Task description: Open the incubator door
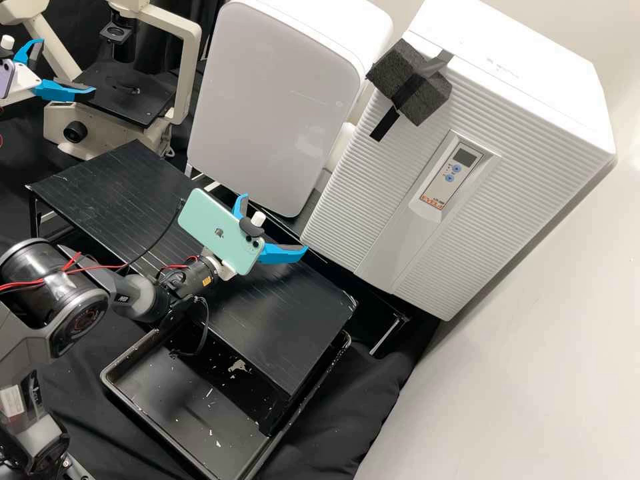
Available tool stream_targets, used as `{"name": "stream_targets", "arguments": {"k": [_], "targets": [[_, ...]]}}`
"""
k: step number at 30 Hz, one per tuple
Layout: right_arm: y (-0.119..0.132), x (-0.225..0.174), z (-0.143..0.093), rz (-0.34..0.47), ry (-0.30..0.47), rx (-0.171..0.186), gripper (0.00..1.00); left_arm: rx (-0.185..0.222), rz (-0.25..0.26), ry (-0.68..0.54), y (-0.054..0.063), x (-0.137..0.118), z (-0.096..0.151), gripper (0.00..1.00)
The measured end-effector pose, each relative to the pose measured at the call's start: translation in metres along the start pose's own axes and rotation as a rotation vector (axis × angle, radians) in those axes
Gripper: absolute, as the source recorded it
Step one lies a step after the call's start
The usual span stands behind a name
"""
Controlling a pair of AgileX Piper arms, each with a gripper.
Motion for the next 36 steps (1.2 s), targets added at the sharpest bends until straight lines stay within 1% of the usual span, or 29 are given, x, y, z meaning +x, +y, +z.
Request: {"name": "stream_targets", "arguments": {"k": [11,13,15,18,20,24,27,30,33,36], "targets": [[0.001,-0.001,0.002,0.004,-0.006,0.000,1.00,0.000,0.000,0.000,0.000,0.000,0.000,1.00],[0.009,-0.005,0.003,0.025,-0.009,-0.003,1.00,0.000,0.000,0.000,0.000,0.000,0.000,1.00],[0.019,-0.008,0.002,0.049,0.003,0.003,1.00,0.000,0.000,0.000,0.000,0.000,0.000,1.00],[0.033,-0.013,-0.002,0.081,0.034,0.052,1.00,0.000,0.000,0.000,0.000,0.000,0.000,1.00],[0.041,-0.012,-0.005,0.097,0.055,0.074,1.00,0.000,0.000,0.000,0.000,0.000,0.000,1.00],[0.058,-0.005,-0.008,0.122,0.087,0.079,1.00,0.000,0.000,0.000,0.000,0.000,0.000,1.00],[0.079,0.000,-0.009,0.183,0.096,0.100,1.00,0.000,0.000,0.000,0.000,0.000,0.000,1.00],[0.097,0.000,-0.013,0.230,0.107,0.111,1.00,0.000,0.000,0.000,0.000,0.000,0.000,1.00],[0.110,0.001,-0.025,0.266,0.146,0.105,1.00,0.000,0.000,0.000,0.000,0.000,0.000,1.00],[0.117,0.003,-0.033,0.276,0.158,0.101,1.00,0.000,0.000,0.000,0.000,0.000,0.000,1.00]]}}
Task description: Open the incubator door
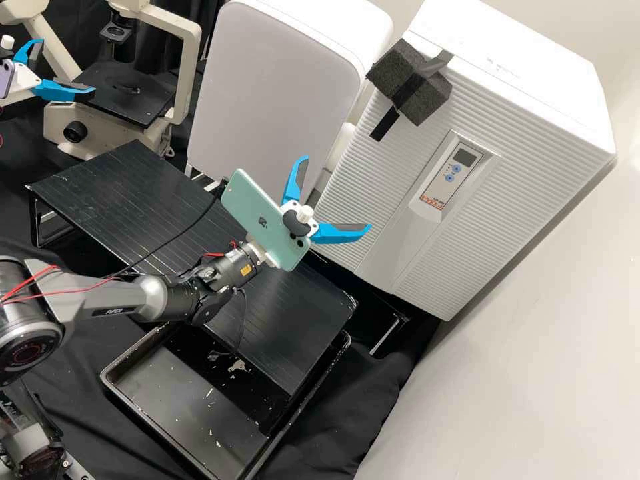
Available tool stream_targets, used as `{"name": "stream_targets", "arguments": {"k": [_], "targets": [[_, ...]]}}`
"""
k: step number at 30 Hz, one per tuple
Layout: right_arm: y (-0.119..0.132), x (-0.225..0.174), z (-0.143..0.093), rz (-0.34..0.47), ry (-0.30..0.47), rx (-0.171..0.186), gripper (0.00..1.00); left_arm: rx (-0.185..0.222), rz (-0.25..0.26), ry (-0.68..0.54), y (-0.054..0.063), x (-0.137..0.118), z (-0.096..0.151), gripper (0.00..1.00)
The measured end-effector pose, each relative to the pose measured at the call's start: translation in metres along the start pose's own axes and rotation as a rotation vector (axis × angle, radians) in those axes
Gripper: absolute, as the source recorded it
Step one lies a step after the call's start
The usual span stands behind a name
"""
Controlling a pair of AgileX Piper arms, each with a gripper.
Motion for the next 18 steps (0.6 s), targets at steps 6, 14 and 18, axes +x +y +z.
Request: {"name": "stream_targets", "arguments": {"k": [6,14,18], "targets": [[0.001,0.011,-0.009,-0.008,-0.025,0.019,1.00,0.000,0.000,0.000,0.000,0.000,0.000,1.00],[0.006,0.032,-0.017,0.029,-0.027,-0.021,1.00,0.000,0.000,0.000,0.000,0.000,0.000,1.00],[0.005,0.036,-0.016,0.027,-0.055,0.000,1.00,0.000,0.000,0.000,0.000,0.000,0.000,1.00]]}}
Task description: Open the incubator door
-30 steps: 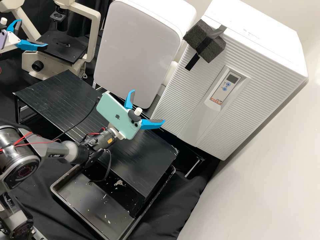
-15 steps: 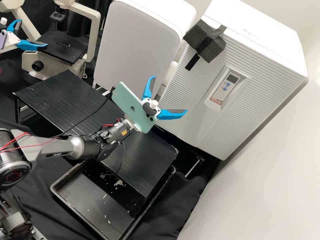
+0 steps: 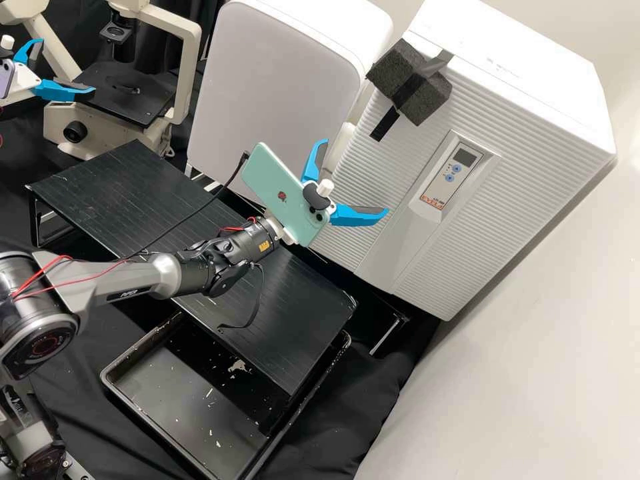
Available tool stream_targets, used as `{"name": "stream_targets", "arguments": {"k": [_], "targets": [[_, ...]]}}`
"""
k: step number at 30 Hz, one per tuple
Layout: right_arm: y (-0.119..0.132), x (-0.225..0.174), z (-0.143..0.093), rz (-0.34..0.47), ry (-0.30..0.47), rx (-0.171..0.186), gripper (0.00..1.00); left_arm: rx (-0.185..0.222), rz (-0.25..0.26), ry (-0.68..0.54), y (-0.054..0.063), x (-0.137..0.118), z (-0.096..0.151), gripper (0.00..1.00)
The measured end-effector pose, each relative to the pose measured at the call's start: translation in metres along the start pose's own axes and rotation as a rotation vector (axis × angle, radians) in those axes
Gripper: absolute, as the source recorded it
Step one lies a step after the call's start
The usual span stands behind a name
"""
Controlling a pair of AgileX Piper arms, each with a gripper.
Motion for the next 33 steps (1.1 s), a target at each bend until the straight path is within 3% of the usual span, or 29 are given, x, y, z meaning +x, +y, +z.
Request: {"name": "stream_targets", "arguments": {"k": [1,2,11,24,33], "targets": [[0.0003,0.0013,0.0009,0.005,-0.006,0.006,1.00,0.000,0.000,0.000,0.0000,0.0000,0.0000,1.00],[0.0002,0.0022,0.0018,0.008,-0.012,0.005,0.00,0.000,0.000,0.000,0.0000,0.0000,0.0000,1.00],[-0.0005,0.0039,0.0026,0.010,-0.020,-0.025,0.00,0.000,0.000,0.000,0.0000,0.0000,0.0000,1.00],[0.0005,0.0039,0.0034,0.021,-0.028,-0.011,0.00,0.000,0.000,0.000,0.0000,0.0000,0.0000,1.00],[-0.0004,0.0004,-0.0065,0.019,-0.039,-0.049,0.00,0.000,0.000,0.000,0.0000,0.0000,0.0000,1.00]]}}
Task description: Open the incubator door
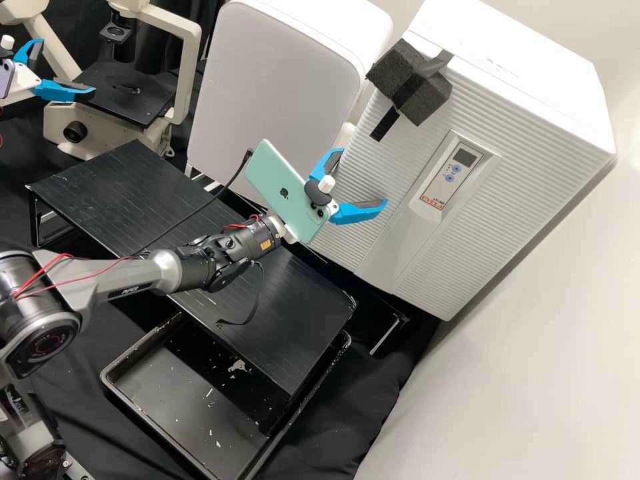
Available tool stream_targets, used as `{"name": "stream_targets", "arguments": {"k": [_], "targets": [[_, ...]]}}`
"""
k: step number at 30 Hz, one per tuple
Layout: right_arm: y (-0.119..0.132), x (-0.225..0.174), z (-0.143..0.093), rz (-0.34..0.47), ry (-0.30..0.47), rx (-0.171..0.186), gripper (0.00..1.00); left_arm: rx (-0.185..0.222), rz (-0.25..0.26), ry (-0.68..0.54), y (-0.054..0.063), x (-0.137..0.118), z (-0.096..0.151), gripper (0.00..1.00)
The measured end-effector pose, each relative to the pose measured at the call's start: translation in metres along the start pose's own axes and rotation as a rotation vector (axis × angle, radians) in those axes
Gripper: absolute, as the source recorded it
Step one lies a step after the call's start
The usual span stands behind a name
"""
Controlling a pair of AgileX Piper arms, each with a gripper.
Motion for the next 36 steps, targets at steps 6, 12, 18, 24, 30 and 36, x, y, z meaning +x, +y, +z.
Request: {"name": "stream_targets", "arguments": {"k": [6,12,18,24,30,36], "targets": [[0.000,-0.005,-0.011,0.024,-0.010,-0.003,0.00,0.000,0.000,0.000,0.000,0.000,0.000,1.00],[-0.009,-0.006,-0.016,0.018,-0.019,-0.015,1.00,0.000,0.000,0.000,0.000,0.000,0.000,1.00],[-0.016,-0.007,-0.022,-0.004,-0.002,-0.026,1.00,0.000,0.000,0.000,0.000,0.000,0.000,1.00],[-0.023,-0.008,-0.030,-0.020,0.010,-0.058,1.00,0.000,0.000,0.000,0.000,0.000,0.000,1.00],[-0.021,-0.004,-0.042,0.010,0.017,-0.071,1.00,0.000,0.000,0.000,0.000,0.000,0.000,1.00],[-0.020,0.002,-0.045,0.032,0.011,-0.082,0.00,0.000,0.000,0.000,0.000,0.000,0.000,1.00]]}}
